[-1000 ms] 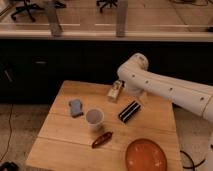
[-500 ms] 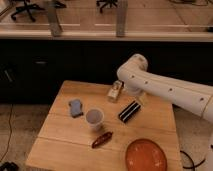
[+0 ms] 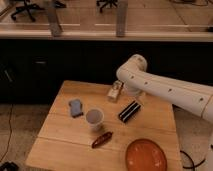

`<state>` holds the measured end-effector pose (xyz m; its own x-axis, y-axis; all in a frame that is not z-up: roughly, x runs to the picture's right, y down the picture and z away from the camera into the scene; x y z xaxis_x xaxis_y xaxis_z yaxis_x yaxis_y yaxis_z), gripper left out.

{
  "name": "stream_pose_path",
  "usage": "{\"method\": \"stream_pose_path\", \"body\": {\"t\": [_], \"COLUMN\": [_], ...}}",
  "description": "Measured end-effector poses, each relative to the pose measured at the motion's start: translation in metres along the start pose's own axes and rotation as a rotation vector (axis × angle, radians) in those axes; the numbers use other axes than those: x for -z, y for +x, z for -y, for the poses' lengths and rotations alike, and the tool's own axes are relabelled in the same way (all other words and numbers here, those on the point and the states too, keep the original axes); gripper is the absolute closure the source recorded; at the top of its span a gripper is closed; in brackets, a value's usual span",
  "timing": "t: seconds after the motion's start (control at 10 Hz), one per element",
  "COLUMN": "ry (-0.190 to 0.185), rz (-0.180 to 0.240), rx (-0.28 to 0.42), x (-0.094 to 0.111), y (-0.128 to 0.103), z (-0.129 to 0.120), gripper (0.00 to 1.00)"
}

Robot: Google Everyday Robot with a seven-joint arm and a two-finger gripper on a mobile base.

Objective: Move the arm in a circular motion

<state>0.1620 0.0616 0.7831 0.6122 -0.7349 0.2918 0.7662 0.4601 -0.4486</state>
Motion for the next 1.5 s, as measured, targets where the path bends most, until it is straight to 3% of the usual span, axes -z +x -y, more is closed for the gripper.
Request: {"method": "stream_pose_path", "body": {"t": [1.5], "ry": [0.014], "rz": [-0.015], "rx": [0.161], "x": [-0.001], "y": [-0.024], "z": [0.022], "gripper": [0.20]}}
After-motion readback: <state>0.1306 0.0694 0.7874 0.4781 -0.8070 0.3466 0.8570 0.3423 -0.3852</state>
